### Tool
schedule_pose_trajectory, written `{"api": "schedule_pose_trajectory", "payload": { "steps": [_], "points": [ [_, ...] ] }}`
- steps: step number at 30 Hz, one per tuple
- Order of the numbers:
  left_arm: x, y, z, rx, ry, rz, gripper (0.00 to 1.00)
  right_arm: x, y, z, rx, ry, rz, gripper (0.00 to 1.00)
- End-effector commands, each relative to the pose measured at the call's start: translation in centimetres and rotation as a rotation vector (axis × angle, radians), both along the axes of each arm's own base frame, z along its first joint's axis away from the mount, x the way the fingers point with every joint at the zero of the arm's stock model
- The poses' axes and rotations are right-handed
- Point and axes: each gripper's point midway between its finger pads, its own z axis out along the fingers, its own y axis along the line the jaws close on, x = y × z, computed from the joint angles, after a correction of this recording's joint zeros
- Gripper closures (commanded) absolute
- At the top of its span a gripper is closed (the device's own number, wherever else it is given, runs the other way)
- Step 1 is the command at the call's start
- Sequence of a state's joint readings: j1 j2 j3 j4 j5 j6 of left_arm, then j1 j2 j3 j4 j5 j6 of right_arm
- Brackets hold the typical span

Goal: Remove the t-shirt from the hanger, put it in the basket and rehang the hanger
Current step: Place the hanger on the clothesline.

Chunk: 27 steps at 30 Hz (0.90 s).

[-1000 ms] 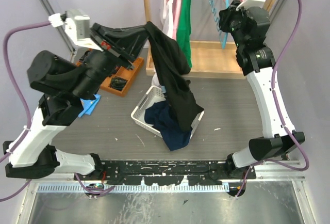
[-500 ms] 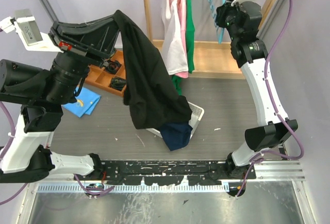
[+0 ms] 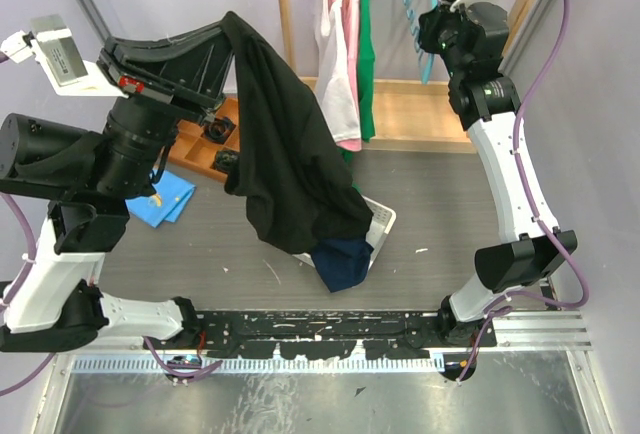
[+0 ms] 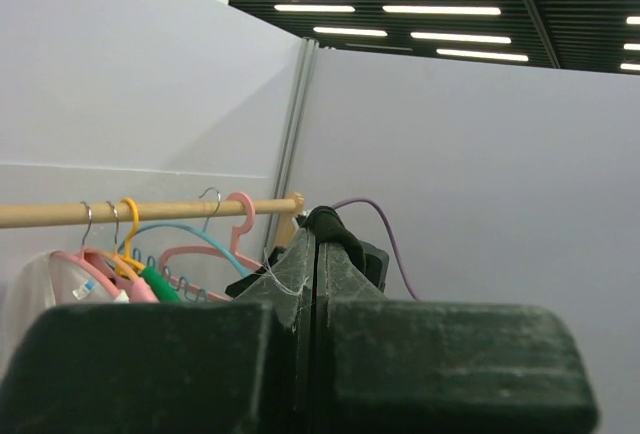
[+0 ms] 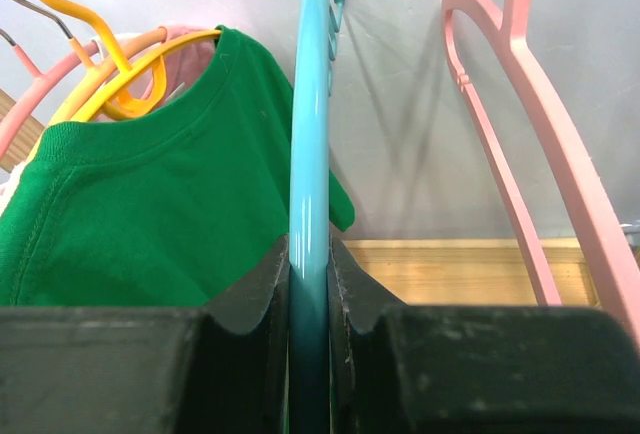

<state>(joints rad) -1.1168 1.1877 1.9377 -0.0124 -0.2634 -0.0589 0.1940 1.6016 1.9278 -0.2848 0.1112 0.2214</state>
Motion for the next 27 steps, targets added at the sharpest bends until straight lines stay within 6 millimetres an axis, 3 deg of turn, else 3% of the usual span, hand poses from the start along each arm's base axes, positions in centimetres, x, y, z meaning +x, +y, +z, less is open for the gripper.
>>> {"api": "schedule_pose_trajectory", "payload": {
  "steps": [1,14,21,27],
  "points": [
    [-1.3,2.7,3.3,-0.105,-0.069,0.015,1.0,-0.3,0.7,0.9,0.051,-0.026,0.04,0.99],
    [-1.1,2.7,3.8,-0.102,-0.078,0.029,1.0,-1.9,0.6,-0.4,0.064,0.052,0.049,0.99],
    [-1.1,2.6,4.1,-0.099,-0.081,0.031,1.0,-2.7,0.5,2.4,0.087,0.026,0.046,1.0],
    [-1.0,2.4,4.0,-0.098,-0.081,0.029,1.0,-2.8,0.5,2.8,0.083,0.052,0.046,0.99]
  ]
}}
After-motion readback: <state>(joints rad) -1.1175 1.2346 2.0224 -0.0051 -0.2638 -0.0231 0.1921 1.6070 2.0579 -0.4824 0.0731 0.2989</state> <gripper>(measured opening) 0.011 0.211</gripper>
